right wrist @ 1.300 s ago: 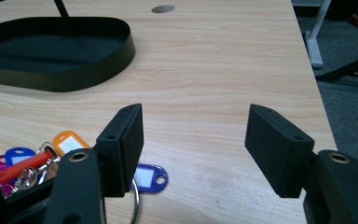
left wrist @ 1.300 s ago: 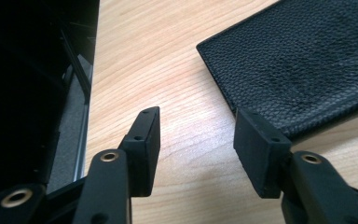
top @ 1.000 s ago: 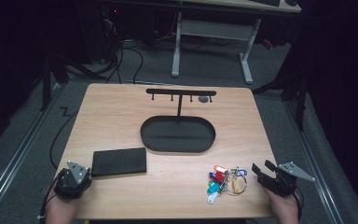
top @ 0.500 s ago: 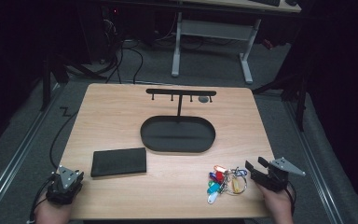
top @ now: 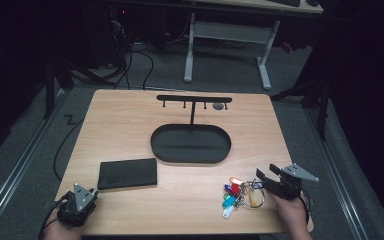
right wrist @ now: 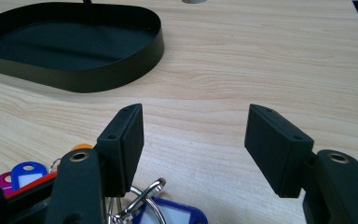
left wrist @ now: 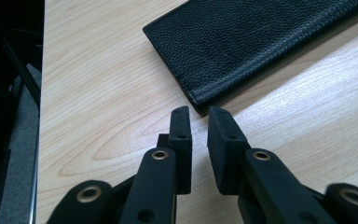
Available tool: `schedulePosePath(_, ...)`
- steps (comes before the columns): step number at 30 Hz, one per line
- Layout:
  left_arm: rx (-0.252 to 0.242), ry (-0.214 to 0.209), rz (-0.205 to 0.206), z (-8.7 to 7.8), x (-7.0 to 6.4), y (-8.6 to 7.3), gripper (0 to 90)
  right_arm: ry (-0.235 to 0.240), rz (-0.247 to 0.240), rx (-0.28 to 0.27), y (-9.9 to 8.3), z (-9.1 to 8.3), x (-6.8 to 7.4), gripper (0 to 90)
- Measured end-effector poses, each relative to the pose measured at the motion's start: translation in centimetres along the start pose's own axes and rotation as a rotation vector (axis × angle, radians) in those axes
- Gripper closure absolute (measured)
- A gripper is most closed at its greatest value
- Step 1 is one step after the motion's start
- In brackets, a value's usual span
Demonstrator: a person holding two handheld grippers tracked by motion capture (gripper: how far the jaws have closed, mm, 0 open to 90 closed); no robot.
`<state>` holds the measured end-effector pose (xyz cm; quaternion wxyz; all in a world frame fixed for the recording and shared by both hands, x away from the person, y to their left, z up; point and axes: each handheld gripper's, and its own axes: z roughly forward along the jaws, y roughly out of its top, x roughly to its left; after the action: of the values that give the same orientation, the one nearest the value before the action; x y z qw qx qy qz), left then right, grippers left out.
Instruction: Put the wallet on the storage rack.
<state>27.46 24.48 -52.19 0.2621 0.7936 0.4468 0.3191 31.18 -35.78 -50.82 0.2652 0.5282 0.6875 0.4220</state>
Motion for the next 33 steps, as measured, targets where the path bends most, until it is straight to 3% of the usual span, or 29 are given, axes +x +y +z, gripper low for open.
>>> schedulePosePath(4, 0.020, 0.061, -0.050, 0.9, 1.0, 0.0, 80.1, 0.011, -0.006, 0.004, 0.1, 0.4, 0.2, 37.6)
schedulePosePath(6, 0.015, 0.058, -0.071, 1.6, 1.4, 0.3, 80.3, 0.015, -0.008, 0.006, 0.2, 0.6, 0.2, 37.5)
schedulePosePath(13, 0.010, 0.027, -0.041, 2.4, 1.2, 0.6, 79.2, 0.016, -0.012, 0.014, 0.0, 0.6, 0.3, 37.6)
schedulePosePath(21, -0.021, -0.017, -0.022, 1.1, 0.1, 0.3, 77.4, 0.028, -0.006, 0.008, 0.3, 0.9, 0.3, 37.6)
schedulePosePath(23, -0.021, 0.008, 0.001, 0.7, -0.4, 0.2, 77.5, 0.030, -0.011, 0.003, 0.4, 1.0, 0.4, 37.7)
schedulePosePath(26, -0.017, 0.041, -0.031, 1.0, 0.2, 0.3, 78.0, 0.034, -0.012, 0.002, 0.6, 1.3, 0.5, 37.7)
schedulePosePath(28, -0.005, 0.047, -0.055, 1.7, 0.7, 0.3, 78.6, 0.036, -0.007, 0.003, 0.7, 1.5, 0.6, 37.8)
schedulePosePath(33, 0.014, 0.034, -0.050, 2.8, 0.9, 0.6, 81.4, 0.038, -0.014, 0.011, 0.7, 1.7, 0.6, 37.8)
